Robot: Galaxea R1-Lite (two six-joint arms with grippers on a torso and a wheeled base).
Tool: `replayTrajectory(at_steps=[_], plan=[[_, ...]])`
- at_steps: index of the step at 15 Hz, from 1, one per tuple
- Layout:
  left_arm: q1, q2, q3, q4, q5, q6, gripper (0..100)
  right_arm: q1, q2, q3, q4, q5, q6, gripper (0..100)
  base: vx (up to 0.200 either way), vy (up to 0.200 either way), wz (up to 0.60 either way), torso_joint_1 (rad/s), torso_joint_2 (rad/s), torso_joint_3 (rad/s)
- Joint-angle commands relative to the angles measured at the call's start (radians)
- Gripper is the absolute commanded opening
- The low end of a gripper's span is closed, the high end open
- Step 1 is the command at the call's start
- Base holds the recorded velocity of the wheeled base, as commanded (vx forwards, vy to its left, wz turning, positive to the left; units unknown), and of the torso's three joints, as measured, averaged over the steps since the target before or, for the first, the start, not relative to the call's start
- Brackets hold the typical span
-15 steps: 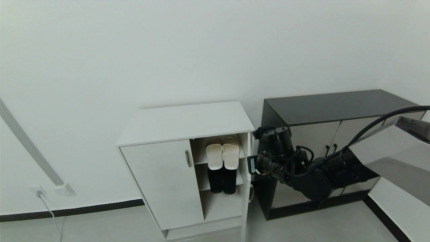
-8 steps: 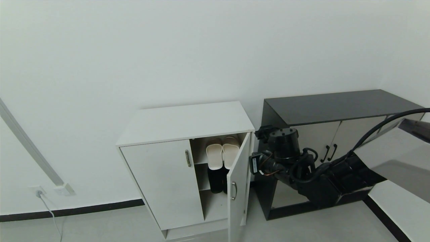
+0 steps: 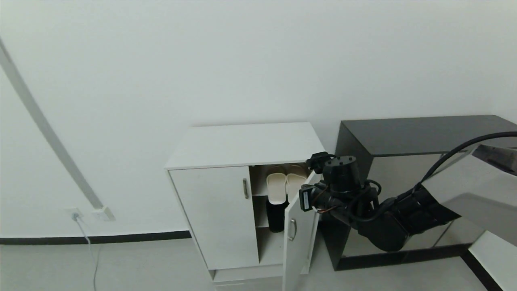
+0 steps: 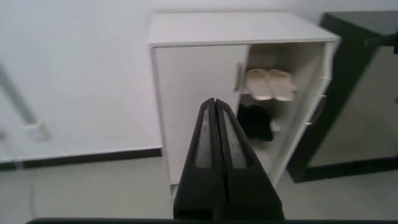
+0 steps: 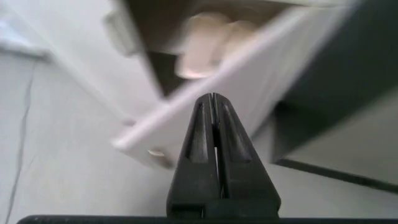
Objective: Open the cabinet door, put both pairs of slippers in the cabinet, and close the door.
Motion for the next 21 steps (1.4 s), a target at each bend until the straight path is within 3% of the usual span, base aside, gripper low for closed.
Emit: replayTrajectory(at_steps=[1,21], plan=[[0.001,0.000,0.000,0.000,0.000,-0.001,0,-0.010,0.000,0.007,-0.012,0.002,-0.002,0,0.000,0.000,0.60,0.002,0.00,-0.002],[0.001,0.000,0.000,0.000,0.000,-0.001,0,-0.050,0.016,0.208,-0.327,-0.019,-0.163,0,0.000,0.000,-0.03,-0.011,0.03,0.014]])
